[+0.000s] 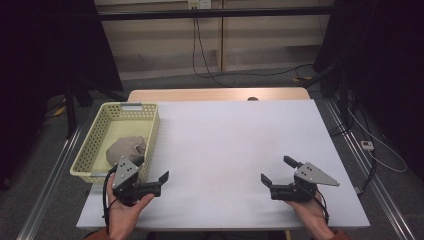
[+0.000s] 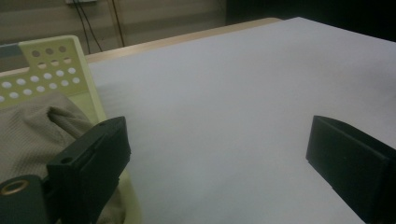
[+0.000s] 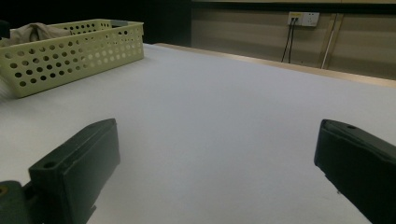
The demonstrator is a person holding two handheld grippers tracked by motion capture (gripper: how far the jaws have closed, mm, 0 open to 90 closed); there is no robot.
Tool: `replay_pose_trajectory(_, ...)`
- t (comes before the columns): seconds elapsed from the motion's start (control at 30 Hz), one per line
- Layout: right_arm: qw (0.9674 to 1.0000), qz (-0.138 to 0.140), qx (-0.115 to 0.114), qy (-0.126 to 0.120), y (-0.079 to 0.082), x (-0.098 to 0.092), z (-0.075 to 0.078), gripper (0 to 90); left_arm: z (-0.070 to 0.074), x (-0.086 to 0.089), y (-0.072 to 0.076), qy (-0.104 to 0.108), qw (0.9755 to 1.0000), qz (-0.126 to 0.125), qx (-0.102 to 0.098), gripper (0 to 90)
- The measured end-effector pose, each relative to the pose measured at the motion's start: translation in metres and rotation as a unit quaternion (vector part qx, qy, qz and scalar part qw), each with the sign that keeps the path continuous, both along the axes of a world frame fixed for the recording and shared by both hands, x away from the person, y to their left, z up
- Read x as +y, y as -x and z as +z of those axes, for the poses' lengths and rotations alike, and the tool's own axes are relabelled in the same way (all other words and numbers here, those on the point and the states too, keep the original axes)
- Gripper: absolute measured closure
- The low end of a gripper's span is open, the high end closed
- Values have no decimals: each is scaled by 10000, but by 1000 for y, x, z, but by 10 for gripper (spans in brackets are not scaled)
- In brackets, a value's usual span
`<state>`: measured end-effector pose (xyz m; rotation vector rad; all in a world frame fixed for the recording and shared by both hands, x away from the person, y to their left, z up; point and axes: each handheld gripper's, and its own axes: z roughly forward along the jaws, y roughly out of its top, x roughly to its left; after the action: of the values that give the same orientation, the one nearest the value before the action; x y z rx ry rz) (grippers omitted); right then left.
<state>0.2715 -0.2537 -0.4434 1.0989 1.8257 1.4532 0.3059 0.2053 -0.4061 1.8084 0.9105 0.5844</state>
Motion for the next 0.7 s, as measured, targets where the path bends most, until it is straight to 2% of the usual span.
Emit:
replay_pose_trajectory(0.2, 10000, -49, 26, -27, -1, -1, 0, 0, 1, 0, 0, 46, 10000, -8, 40, 57)
replay_pose_trajectory(0.37, 10000, -37, 34, -45, -1, -1, 0, 0, 5, -2, 2, -43, 10000, -42, -74, 54)
replay_pose_trajectory(0.57, 10000, -75, 11, -28, -1, -2, 0, 0, 8, -2, 0, -95, 9999, -57, -38, 54)
replay_pose_trajectory(0.7, 9999, -60, 82, -13, -2, -1, -1, 0, 11, -1, -3, -107, 9999, -76, -31, 53)
